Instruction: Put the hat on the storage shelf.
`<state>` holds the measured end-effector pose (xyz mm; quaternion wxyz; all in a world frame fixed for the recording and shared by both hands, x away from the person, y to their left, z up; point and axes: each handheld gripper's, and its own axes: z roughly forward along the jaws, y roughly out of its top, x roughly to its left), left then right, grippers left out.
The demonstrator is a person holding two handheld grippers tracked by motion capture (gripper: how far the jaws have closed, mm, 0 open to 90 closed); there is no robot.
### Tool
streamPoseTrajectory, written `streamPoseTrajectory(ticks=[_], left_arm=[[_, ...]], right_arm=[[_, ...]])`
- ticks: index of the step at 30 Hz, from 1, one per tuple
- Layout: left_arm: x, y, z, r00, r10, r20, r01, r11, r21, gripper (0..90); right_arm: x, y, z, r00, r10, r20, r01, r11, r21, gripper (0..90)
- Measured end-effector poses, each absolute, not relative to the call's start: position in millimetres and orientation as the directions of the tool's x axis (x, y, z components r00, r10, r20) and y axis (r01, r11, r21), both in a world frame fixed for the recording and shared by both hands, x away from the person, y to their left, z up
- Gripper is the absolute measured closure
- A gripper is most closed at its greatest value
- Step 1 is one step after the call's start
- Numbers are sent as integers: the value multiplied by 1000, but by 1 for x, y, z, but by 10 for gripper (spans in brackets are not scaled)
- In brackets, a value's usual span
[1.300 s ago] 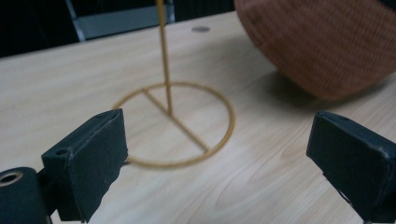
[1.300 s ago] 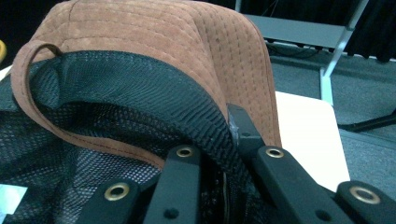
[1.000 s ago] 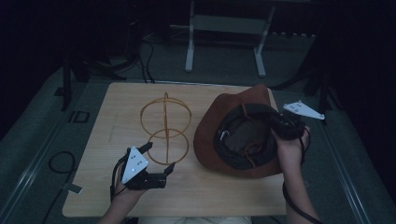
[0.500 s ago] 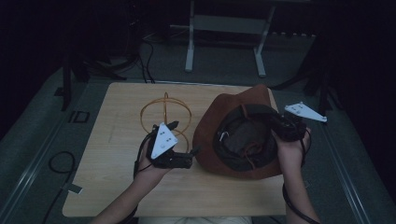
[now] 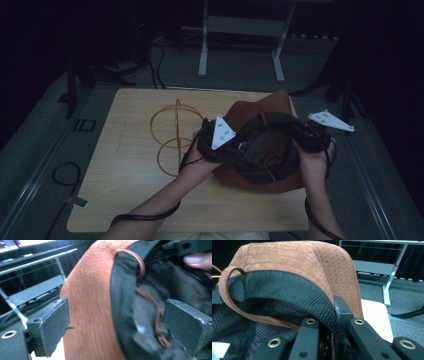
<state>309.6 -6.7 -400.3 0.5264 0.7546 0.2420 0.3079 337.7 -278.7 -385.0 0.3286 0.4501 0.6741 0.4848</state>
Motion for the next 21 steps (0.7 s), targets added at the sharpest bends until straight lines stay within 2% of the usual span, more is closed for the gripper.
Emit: streamPoseTrajectory(ticks=[5,9,10,12,14,21], left_arm=[[324,-26,-401,648,713,266,47,-386,921,127],[333,-35,-406,605,747,275,109,-420,901,165],[335,-37,-408,600,750,278,120,-428,896,219],[336,-38,-412,588,759,279,135,-432,892,259],[337,-38,-414,582,763,281,133,-430,893,396],[347,-37,-420,562,780,277,169,-436,884,673]], right_arm=[[335,-279,-384,-384,923,0,283,118,952,837],[333,-277,-383,-396,918,3,276,116,954,837],[332,-276,-383,-399,917,6,275,113,955,837],[330,-275,-383,-402,916,-3,271,122,955,837],[328,-273,-383,-402,916,-9,269,127,955,837],[324,-269,-385,-423,906,-9,263,132,956,837]])
